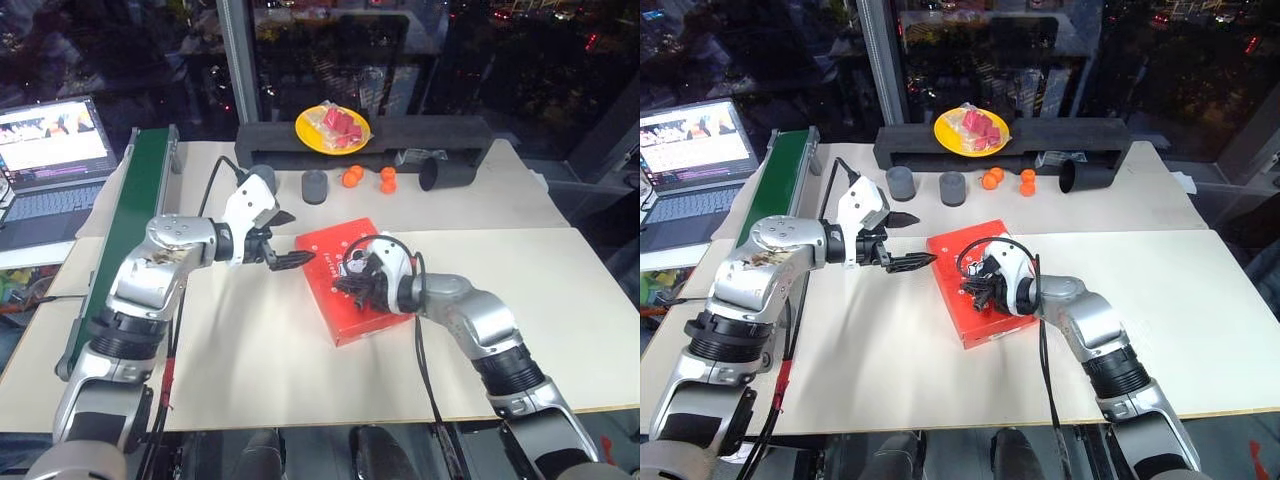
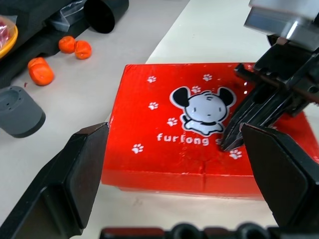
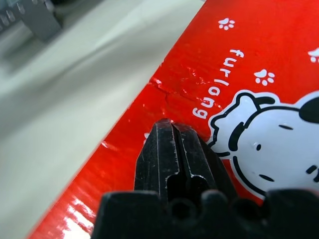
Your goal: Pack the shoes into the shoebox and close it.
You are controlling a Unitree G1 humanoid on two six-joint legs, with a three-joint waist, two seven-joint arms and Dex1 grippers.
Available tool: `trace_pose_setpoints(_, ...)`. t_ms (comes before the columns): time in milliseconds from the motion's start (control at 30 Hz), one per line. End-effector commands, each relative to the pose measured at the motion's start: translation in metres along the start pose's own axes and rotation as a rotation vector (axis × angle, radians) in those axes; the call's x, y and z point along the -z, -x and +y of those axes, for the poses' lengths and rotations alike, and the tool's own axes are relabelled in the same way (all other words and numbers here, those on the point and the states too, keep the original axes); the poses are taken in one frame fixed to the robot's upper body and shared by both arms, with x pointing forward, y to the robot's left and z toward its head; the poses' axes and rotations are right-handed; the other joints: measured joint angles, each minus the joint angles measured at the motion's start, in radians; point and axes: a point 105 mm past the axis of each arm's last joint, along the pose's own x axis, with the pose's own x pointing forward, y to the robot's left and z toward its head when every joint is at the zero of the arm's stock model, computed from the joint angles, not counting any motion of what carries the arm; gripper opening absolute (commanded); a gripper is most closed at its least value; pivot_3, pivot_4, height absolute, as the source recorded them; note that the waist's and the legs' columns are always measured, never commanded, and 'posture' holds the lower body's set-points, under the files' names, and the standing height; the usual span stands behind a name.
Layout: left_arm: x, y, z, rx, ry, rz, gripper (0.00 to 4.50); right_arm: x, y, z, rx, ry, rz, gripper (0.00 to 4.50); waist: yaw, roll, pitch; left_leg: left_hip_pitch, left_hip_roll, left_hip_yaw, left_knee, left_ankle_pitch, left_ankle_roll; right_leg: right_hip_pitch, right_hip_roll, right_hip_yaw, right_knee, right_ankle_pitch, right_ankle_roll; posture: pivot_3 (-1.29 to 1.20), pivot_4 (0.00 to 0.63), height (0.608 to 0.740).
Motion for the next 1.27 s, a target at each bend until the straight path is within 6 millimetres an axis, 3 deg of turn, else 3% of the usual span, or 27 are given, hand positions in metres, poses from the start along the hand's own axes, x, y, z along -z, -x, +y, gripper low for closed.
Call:
trace_pose_setpoints(33, -0.013, 0.007, 0.001, -0.025, -0.029, -0.041, 4.50, 0.020, 0.006, -0.011, 0.063, -0.027, 0.068, 0.03, 0.001, 0.000, 0.000, 0.003, 0.000, 0.000, 0.000, 0.000, 0.000, 0.003, 0.000, 0.000, -0.001, 0.000, 0.001, 0.00, 0.150, 0.740)
trace_pose_setpoints(167, -0.011, 0.008, -0.003, -0.013, -0.001, -0.055, 4.50, -0.024, 0.028, -0.015, 0.079, 0.044, -0.066, 0.03, 0.005, 0.000, 0.000, 0.008, 0.000, 0.000, 0.000, 0.000, 0.000, 0.010, -0.001, -0.001, -0.002, -0.001, 0.001, 0.00, 0.150, 0.740)
trace_pose_setpoints(300, -0.004, 0.013, -0.004, -0.029, 0.063, -0.110, 4.50, -0.042, 0.064, -0.028, 0.169, 0.149, -0.107, 0.03, 0.004, 0.001, 0.001, 0.005, 0.000, 0.000, 0.000, 0.000, 0.000, 0.007, -0.002, -0.001, -0.002, -0.001, 0.001, 0.00, 0.150, 0.740)
trace_pose_setpoints(367, 0.006, 0.016, -0.002, -0.064, 0.064, -0.102, 4.50, -0.039, 0.081, -0.036, 0.222, 0.153, -0.105, 0.03, 0.004, 0.000, 0.001, 0.005, 0.000, 0.000, -0.001, -0.001, 0.002, 0.007, -0.002, -0.002, -0.002, -0.001, 0.002, 0.00, 0.150, 0.740)
trace_pose_setpoints(433, 0.020, 0.022, 0.006, -0.167, 0.055, -0.102, 4.50, -0.035, 0.108, -0.058, 0.369, 0.149, -0.112, 0.03, 0.004, 0.000, 0.001, 0.005, 0.000, 0.000, -0.001, -0.002, 0.003, 0.007, -0.002, -0.001, -0.003, -0.001, 0.001, 0.00, 0.150, 0.740)
trace_pose_setpoints(500, 0.026, 0.024, 0.012, -0.271, 0.105, -0.141, 4.50, -0.017, 0.135, -0.084, 0.551, 0.124, -0.088, 0.03, 0.005, 0.000, 0.001, 0.005, -0.001, 0.000, -0.002, -0.002, 0.003, 0.007, -0.002, -0.001, -0.004, -0.001, 0.000, 0.00, 0.150, 0.740)
trace_pose_setpoints(633, 0.038, 0.020, 0.008, -0.372, 0.149, -0.167, 4.50, 0.014, 0.157, -0.095, 0.674, 0.064, -0.067, 0.03, 0.015, 0.000, 0.001, 0.005, -0.001, 0.001, 0.000, -0.002, 0.003, 0.009, -0.003, -0.001, -0.005, -0.001, 0.002, 0.00, 0.150, 0.740)
trace_pose_setpoints(767, 0.069, 0.022, 0.006, -0.485, 0.240, -0.149, 4.50, 0.045, 0.174, -0.099, 0.808, -0.012, -0.092, 0.03, 0.015, 0.000, 0.001, 0.006, -0.001, 0.002, -0.001, -0.002, 0.003, 0.009, -0.003, 0.000, -0.005, -0.001, 0.001, 0.00, 0.150, 0.740)
trace_pose_setpoints(867, 0.098, 0.023, -0.001, -0.568, 0.286, -0.130, 4.50, 0.067, 0.178, -0.097, 0.912, -0.127, -0.177, 0.03, 0.008, 0.001, 0.000, 0.007, 0.000, 0.002, -0.001, -0.002, 0.003, 0.010, -0.003, 0.000, -0.005, -0.001, 0.001, 0.00, 0.150, 0.740)
trace_pose_setpoints(1033, 0.136, 0.019, -0.023, -0.627, 0.374, -0.100, 4.50, 0.101, 0.151, -0.071, 0.868, -0.162, -0.175, 0.03, 0.009, 0.001, 0.000, 0.007, -0.001, 0.003, -0.001, -0.002, 0.003, 0.010, -0.003, 0.001, -0.005, -0.002, 0.002, 0.00, 0.150, 0.740)
trace_pose_setpoints(1267, 0.154, 0.018, -0.031, -0.637, 0.438, -0.080, 4.50, 0.109, 0.134, -0.054, 0.857, -0.237, -0.221, 0.03, 0.009, 0.001, -0.001, 0.008, 0.000, 0.004, -0.001, -0.002, 0.003, 0.010, -0.003, 0.001, -0.005, -0.001, 0.002, 0.00, 0.150, 0.740)
